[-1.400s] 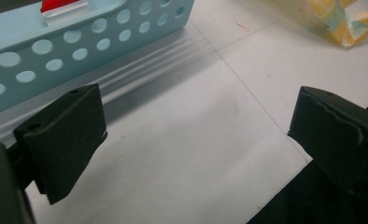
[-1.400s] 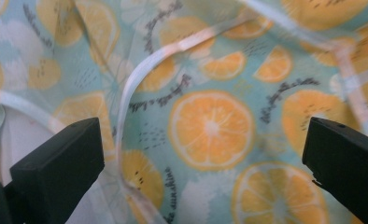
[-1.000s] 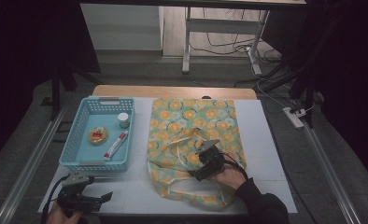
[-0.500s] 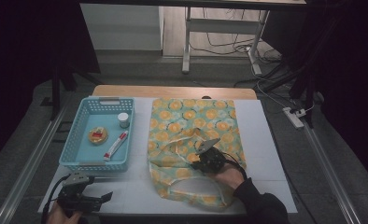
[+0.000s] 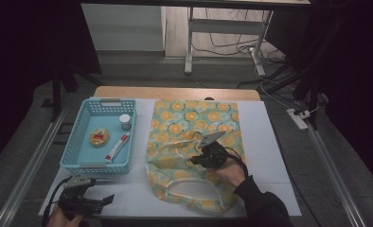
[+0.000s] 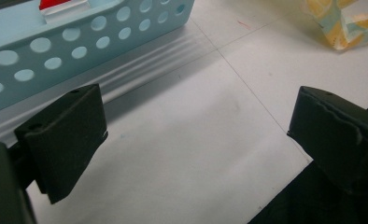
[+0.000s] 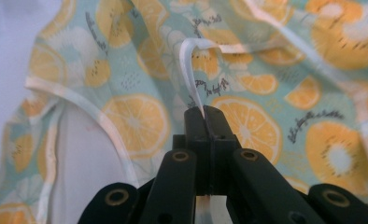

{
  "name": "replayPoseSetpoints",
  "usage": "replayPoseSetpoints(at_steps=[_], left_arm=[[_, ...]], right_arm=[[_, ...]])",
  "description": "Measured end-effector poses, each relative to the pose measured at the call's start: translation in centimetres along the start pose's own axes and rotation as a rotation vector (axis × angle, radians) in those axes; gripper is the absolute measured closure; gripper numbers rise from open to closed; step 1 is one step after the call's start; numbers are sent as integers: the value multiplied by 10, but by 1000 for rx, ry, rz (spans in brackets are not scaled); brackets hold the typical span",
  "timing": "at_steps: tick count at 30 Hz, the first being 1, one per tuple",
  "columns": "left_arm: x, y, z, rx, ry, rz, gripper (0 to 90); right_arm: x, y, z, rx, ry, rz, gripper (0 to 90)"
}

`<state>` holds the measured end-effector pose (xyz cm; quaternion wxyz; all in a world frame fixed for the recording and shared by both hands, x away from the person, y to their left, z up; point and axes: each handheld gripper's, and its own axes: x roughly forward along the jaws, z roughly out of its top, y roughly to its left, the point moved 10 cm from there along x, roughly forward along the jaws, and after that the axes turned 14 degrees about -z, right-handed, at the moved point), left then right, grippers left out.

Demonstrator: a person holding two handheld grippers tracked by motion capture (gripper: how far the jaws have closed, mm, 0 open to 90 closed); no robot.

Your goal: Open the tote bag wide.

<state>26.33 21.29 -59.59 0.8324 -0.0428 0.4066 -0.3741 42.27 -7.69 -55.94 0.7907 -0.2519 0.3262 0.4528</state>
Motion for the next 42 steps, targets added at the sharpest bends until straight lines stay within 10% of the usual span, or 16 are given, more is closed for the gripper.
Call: replayPoseSetpoints(at_steps=[25,42], left_arm=[[0,0,0,-2,-4,-2,45],[-1,1,0,-6,-8,-4,44]], right_arm=[[-20,-14,95,40,-200,-1,900],[-21,-27,117,39,-239,-9,900]])
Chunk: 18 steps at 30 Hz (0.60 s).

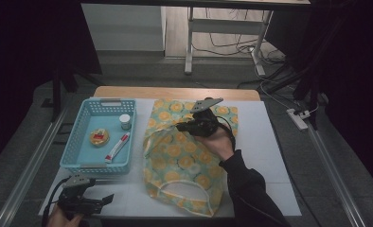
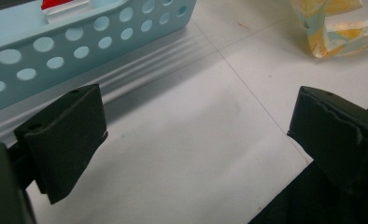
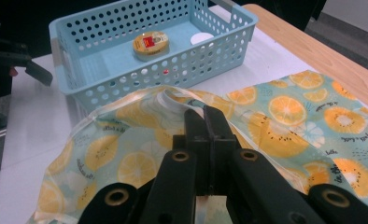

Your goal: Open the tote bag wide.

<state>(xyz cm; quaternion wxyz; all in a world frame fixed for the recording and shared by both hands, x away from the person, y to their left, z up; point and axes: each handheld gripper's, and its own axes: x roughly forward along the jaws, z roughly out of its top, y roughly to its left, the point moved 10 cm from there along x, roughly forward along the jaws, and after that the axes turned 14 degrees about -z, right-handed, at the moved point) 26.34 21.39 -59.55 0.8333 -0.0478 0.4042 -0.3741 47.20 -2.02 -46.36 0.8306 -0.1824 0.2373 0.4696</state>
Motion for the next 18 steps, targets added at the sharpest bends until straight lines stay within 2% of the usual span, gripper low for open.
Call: replayPoseSetpoints(at_steps=[10,18], left_arm=[[-1,0,0,1,-8,-6,43],[-3,1,1,-11,-23,3,24]], right_arm=[[-1,-1,4,3,-33,-7,900],[-1,-3,2,17,-27,-2,900]])
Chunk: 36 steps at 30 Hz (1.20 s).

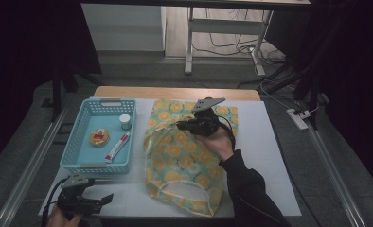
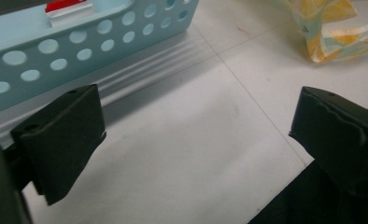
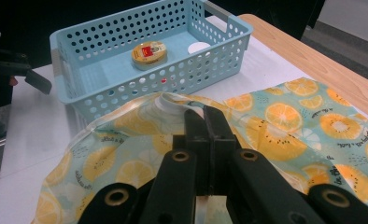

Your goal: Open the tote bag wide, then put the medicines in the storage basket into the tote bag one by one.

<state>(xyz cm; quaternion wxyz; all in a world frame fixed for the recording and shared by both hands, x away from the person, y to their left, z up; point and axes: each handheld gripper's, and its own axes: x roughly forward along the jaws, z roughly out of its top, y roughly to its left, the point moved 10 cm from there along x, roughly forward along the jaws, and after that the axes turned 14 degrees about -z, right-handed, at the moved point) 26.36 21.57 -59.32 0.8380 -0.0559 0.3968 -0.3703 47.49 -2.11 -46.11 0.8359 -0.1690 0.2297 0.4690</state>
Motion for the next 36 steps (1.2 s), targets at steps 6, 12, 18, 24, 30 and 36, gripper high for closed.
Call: replayPoseSetpoints(at_steps=[6,12,18,24,30,36], left_arm=[[-2,1,0,-6,-9,5,10],[-2,1,2,-5,-22,17,0],[-4,-1,5,8,-46,2,0],[-6,-4,9,39,-54,-24,0],[-12,-6,15,44,-89,-54,0],[-18,-6,21,69,-105,-43,0]], right_arm=[[-1,0,0,-15,-4,1,900],[-1,0,-1,-17,-4,-5,900],[-1,-1,-2,-26,-8,-6,900],[0,-1,-3,-34,-5,-9,900],[-1,-4,-2,-14,-10,-13,900],[-1,-4,-3,-8,-8,-13,900]])
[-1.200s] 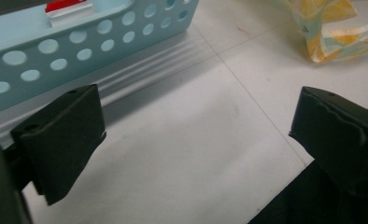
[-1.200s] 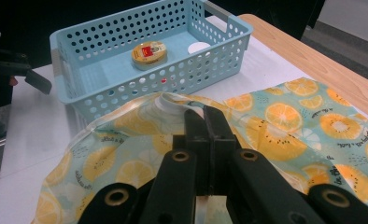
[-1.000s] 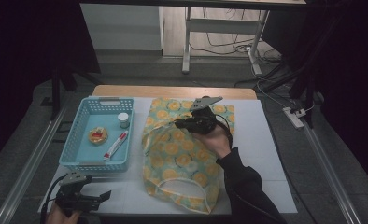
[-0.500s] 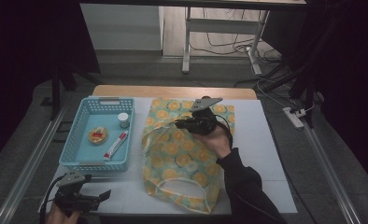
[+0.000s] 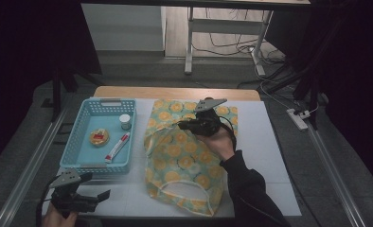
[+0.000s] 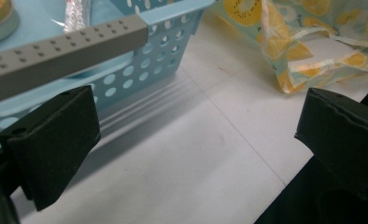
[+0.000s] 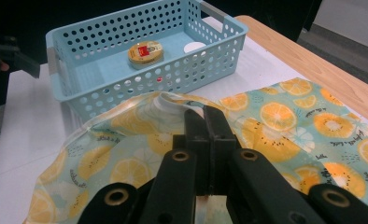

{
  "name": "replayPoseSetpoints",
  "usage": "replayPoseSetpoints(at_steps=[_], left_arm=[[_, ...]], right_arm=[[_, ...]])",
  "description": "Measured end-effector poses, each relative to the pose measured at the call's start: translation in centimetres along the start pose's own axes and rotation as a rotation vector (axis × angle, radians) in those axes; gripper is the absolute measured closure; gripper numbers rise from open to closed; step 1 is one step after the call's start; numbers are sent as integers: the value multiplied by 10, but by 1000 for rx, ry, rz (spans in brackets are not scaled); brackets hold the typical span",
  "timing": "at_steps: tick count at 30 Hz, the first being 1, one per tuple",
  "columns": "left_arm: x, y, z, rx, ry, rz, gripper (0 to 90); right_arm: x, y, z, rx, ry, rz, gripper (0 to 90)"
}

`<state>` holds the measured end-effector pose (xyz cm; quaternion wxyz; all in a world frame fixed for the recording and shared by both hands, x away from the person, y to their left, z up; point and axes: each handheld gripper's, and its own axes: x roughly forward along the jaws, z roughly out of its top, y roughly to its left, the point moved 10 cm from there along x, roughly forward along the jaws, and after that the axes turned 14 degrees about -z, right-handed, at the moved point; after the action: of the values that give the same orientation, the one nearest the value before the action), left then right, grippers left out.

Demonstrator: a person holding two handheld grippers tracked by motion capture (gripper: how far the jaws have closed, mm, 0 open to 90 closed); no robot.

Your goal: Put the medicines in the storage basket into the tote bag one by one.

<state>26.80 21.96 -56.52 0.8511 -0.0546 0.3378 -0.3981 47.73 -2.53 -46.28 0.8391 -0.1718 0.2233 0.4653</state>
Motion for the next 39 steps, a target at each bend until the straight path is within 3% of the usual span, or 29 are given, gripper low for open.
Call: replayPoseSetpoints(at_steps=[7,14,22,29,36,39], left_arm=[[-9,1,11,-36,-24,-2,15],[-16,10,28,-21,-26,27,6],[-6,21,41,-29,-17,28,0],[-3,34,54,-16,-18,80,0],[0,49,62,-47,35,135,18],[0,54,67,-39,44,140,20]], right_arm=[[1,0,-1,5,4,1,900],[1,-1,-1,9,5,-2,900],[3,-2,-2,7,8,-6,900],[1,-2,-1,5,5,-10,900],[0,-2,-1,0,3,-12,900],[1,-2,-1,2,3,-11,900]])
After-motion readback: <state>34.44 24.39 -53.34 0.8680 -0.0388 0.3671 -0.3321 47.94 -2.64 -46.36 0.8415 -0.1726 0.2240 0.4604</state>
